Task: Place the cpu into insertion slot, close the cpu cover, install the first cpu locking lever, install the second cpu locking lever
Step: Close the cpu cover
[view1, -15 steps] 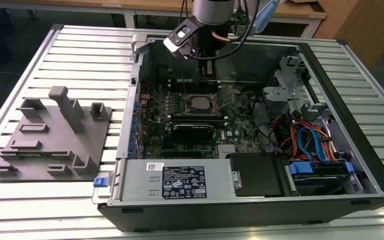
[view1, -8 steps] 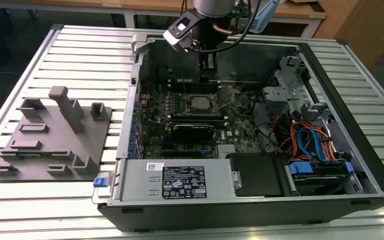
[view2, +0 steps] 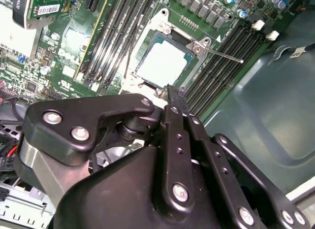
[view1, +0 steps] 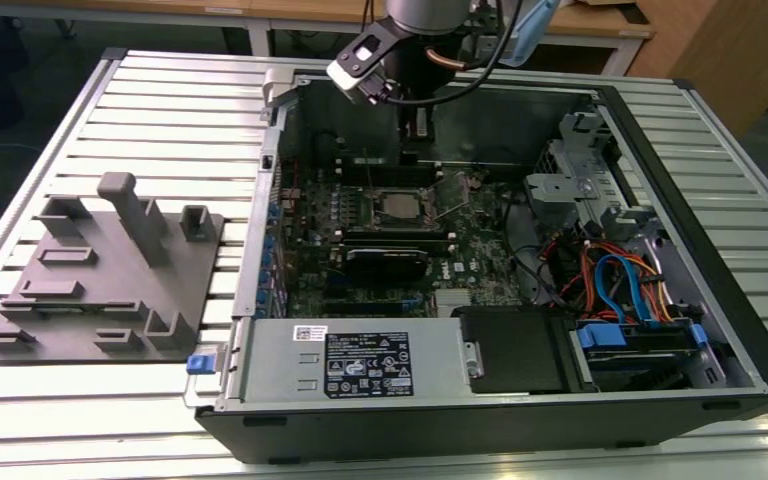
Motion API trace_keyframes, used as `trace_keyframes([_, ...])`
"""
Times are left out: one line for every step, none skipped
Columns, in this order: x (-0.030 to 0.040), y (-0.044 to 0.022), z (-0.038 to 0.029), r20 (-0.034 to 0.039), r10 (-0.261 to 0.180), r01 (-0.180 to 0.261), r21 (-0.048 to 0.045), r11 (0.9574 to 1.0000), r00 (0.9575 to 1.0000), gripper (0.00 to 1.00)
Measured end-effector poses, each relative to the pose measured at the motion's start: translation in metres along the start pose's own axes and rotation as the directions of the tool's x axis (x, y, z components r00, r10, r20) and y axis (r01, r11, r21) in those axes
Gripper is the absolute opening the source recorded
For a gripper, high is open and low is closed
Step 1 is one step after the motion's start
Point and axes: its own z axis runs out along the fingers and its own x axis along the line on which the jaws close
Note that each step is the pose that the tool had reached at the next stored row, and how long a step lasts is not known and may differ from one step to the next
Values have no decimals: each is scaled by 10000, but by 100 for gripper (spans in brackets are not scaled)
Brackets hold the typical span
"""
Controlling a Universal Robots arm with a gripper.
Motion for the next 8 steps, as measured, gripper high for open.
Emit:
trace_keyframes([-4,0,1,-2,2,-2,-1,10000,10000,10])
trace_keyframes([-5,0,2,-4,2,-2,-2,10000,10000,10])
trace_keyframes([-5,0,2,-3,2,-2,-2,10000,10000,10])
trace_keyframes([-5,0,1,-2,3,-3,-1,10000,10000,10])
trace_keyframes([-6,0,1,-2,2,-2,-1,10000,10000,10])
trace_keyframes([-6,0,1,-2,1,-1,-1,10000,10000,10])
trace_keyframes([-6,0,1,-2,2,-2,-2,10000,10000,10])
trace_keyframes([-11,0,1,-2,1,-1,-1,10000,10000,10])
